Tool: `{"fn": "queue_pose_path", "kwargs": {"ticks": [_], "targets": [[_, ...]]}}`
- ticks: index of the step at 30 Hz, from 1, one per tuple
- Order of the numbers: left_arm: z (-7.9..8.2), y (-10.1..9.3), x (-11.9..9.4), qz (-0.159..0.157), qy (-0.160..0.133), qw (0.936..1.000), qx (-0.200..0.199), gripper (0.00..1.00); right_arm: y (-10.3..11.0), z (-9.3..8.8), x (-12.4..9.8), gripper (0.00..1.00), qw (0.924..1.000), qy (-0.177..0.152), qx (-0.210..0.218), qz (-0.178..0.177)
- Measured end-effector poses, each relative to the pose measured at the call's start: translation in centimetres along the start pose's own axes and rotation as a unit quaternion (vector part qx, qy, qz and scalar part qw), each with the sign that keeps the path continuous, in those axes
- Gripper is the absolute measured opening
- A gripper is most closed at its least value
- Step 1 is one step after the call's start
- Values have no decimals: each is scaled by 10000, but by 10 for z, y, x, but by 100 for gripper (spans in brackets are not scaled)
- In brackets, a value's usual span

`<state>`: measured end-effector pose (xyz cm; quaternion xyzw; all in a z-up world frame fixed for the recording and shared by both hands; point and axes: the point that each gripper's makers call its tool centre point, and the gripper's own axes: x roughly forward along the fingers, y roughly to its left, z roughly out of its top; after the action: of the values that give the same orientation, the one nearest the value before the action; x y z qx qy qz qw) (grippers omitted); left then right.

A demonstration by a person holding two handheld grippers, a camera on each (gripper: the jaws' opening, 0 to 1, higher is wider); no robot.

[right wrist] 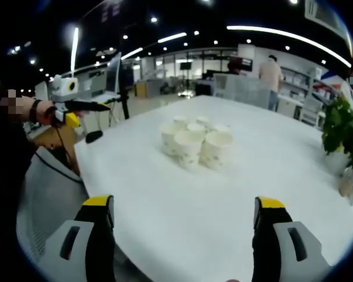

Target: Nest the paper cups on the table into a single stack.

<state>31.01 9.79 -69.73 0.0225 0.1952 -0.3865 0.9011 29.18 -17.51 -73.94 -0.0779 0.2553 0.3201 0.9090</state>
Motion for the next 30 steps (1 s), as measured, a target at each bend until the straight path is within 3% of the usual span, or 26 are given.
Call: {"fn": "queue_pose_path", "kwargs": {"ticks": [30], "targets": [[-4,-3,-1,-16,80,10000,42,99,2,-2,1,96,10000,22,20,24]]}}
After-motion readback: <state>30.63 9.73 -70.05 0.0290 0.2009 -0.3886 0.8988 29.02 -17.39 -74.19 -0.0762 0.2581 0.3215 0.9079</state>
